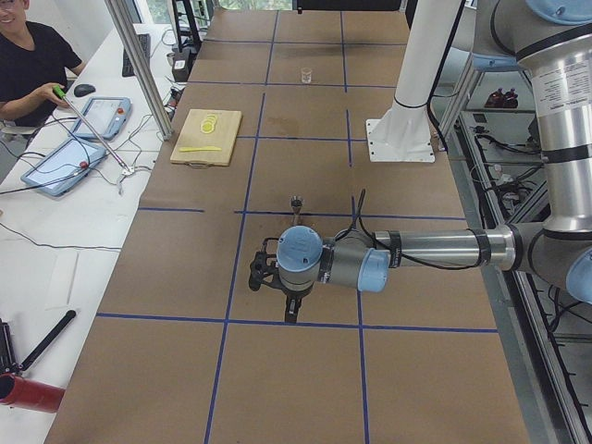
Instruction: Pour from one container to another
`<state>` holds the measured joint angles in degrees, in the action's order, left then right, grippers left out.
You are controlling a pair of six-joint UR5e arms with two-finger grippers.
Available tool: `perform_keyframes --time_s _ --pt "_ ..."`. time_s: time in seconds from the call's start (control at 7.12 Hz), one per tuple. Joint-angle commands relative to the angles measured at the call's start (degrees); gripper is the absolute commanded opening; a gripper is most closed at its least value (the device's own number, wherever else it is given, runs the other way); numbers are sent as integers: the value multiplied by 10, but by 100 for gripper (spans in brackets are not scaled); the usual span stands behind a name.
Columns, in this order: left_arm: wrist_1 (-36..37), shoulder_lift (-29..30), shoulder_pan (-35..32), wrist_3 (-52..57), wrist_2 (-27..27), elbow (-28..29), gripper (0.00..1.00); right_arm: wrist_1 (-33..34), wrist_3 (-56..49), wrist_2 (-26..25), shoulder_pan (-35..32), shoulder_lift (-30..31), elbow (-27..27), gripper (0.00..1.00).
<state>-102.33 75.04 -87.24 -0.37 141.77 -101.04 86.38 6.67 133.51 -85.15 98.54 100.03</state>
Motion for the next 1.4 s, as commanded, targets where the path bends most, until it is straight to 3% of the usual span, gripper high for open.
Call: perform_keyframes --time_s 0.0,0.7,0.98,1.26 --pt "-2 0 0 0 -1 4 100 0 -2 -46 19 0 0 100" --pt "-4 0 -1 -1 -2 10 100 -1 -14 -78 19 8 12 100" --pt "-4 -1 -1 -1 -2 10 100 1 -14 -23 19 12 11 100" --pt "-4 -1 -1 -1 -2 8 100 -1 -13 -1 19 18 16 100"
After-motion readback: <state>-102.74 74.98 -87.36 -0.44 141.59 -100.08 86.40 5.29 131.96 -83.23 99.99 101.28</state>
